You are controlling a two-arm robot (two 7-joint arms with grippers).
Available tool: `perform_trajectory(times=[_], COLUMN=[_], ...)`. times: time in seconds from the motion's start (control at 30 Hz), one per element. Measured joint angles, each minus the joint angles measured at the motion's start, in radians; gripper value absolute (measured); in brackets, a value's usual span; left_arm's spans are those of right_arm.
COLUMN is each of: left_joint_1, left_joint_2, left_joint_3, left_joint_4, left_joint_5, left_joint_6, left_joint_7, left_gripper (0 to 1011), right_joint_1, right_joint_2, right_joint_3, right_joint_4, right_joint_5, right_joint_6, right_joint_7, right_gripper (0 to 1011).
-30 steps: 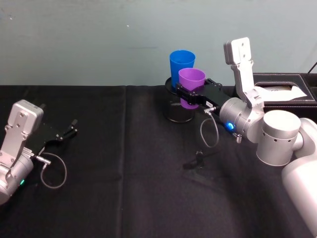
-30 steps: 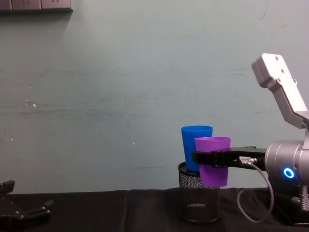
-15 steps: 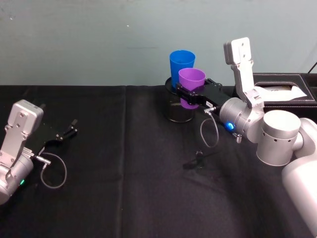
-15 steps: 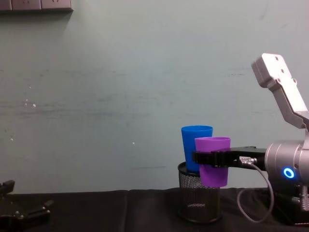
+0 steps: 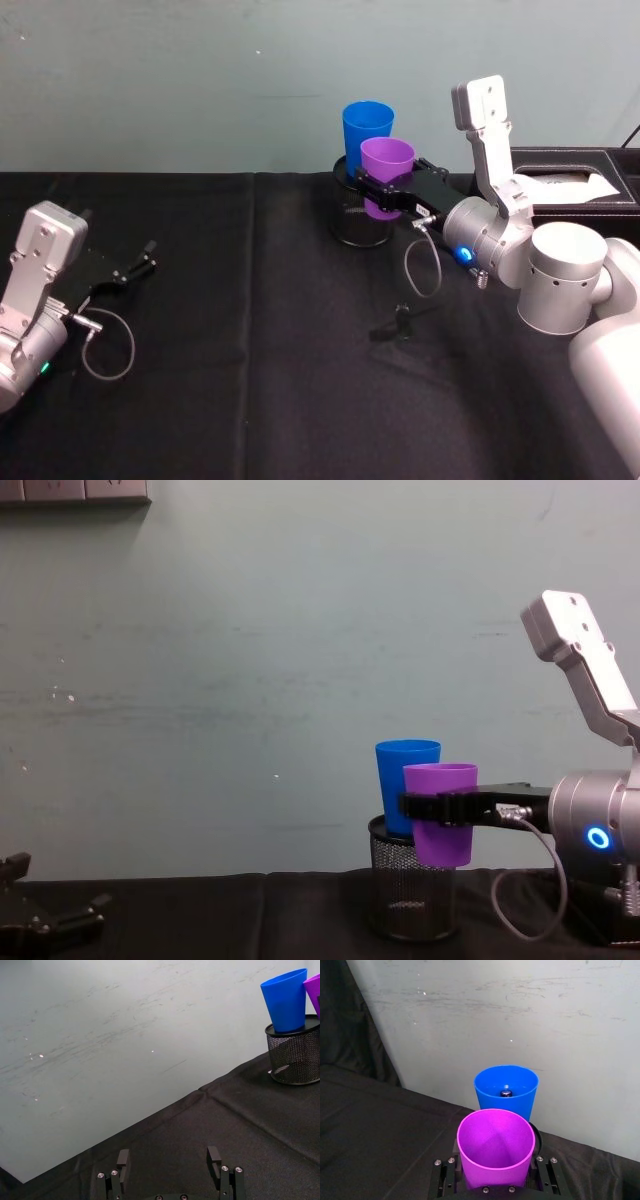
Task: Pick up one cup with a gripper and tap it against the other cup.
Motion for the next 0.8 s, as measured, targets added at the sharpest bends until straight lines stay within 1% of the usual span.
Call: perform_trajectory(times=[0.13, 0.2, 0.23, 0.27, 0.33, 0.4, 0.43, 0.53, 0.57, 0.67, 0.7, 0.8], left_joint_1=[0.000, 0.000, 0.000, 0.000, 0.000, 0.000, 0.000, 0.000, 0.000, 0.000, 0.000, 0.000], left_joint_2=[0.000, 0.000, 0.000, 0.000, 0.000, 0.000, 0.000, 0.000, 0.000, 0.000, 0.000, 0.000], left_joint_3=[0.000, 0.000, 0.000, 0.000, 0.000, 0.000, 0.000, 0.000, 0.000, 0.000, 0.000, 0.000], left_joint_4=[0.000, 0.000, 0.000, 0.000, 0.000, 0.000, 0.000, 0.000, 0.000, 0.000, 0.000, 0.000], left_joint_5=[0.000, 0.000, 0.000, 0.000, 0.000, 0.000, 0.000, 0.000, 0.000, 0.000, 0.000, 0.000], left_joint_6=[0.000, 0.000, 0.000, 0.000, 0.000, 0.000, 0.000, 0.000, 0.000, 0.000, 0.000, 0.000], left_joint_7=[0.000, 0.000, 0.000, 0.000, 0.000, 0.000, 0.000, 0.000, 0.000, 0.000, 0.000, 0.000], left_gripper=[1000, 1000, 1000, 1000, 1000, 1000, 1000, 1000, 1000, 1000, 1000, 1000], right_joint_1=[-0.017, -0.042, -0.063, -0.063, -0.116, -0.147, -0.178, -0.230, -0.259, -0.301, -0.319, -0.346], right_joint_2=[0.006, 0.015, 0.022, 0.022, 0.037, 0.043, 0.050, 0.056, 0.059, 0.057, 0.055, 0.048], right_joint_3=[0.000, 0.000, -0.001, -0.001, -0.004, -0.006, -0.008, -0.012, -0.016, -0.020, -0.023, -0.034], right_joint_4=[-0.021, -0.053, -0.079, -0.079, -0.143, -0.177, -0.208, -0.248, -0.266, -0.274, -0.272, -0.248], right_joint_5=[-0.003, -0.004, -0.006, -0.006, -0.011, -0.013, -0.015, -0.020, -0.027, -0.033, -0.040, -0.066], right_joint_6=[0.000, 0.000, 0.000, 0.000, -0.004, -0.012, -0.023, -0.058, -0.087, -0.133, -0.159, -0.198], right_joint_7=[0.000, 0.001, 0.001, 0.001, 0.000, 0.000, 0.000, 0.000, -0.002, -0.006, -0.009, -0.017], right_gripper=[715, 716, 716, 715, 715, 716, 715, 715, 715, 716, 715, 715])
